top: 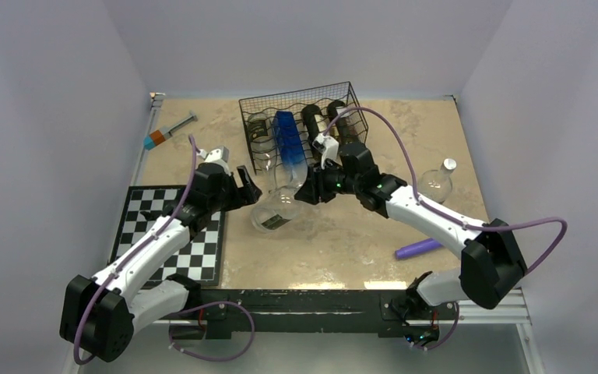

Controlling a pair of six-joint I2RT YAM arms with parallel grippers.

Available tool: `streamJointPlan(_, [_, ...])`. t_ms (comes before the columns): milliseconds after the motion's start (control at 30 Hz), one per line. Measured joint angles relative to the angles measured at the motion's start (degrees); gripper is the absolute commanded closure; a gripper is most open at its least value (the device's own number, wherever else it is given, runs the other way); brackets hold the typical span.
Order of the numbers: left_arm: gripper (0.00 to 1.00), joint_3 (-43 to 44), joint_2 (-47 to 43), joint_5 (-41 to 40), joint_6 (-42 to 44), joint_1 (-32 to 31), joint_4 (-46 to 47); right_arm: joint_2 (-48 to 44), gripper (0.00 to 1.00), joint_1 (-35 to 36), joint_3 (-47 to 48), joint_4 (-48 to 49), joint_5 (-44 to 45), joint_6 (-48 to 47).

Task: Put the wine bottle on the wine rack

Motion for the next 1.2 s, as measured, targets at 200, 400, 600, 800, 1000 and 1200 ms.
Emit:
streamJointPlan(200, [0.15,-0.2,2.0,-1.6,-3.6,0.0,-2.2,-3.8,1.0,2.0,-3.5,-0.2,0.5,-6.7])
streamJointPlan(400, [0.15,-0.5,1.9,-2.7,-5.6,0.0,-4.1,-5.0,1.0,7.6,-5.6,-0.1,5.1,-10.9])
streamJointPlan(600, [0.15,-0.5,0.5,-3.1,-6.0,0.0,-5.2,-4.9,1.0,12.2,-10.5,-4.3,9.9,-12.3])
streamJointPlan(800, [0.15,-0.5,0.5,-3.5,-6.0,0.0,-5.9,-7.5,1.0,13.2,-13.4,-7.5,12.3,-12.6])
streamJointPlan(1000, [0.15,-0.5,0.5,-3.5,-6.0,0.0,-5.9,-5.9,1.0,13.2,-13.1,-8.5,13.2,-14.0])
streamJointPlan(1200, [0.14,-0.5,0.5,-3.8,-5.8,0.0,-5.9,1.2,1.0,14.3,-10.3,-10.9,14.6,-15.7])
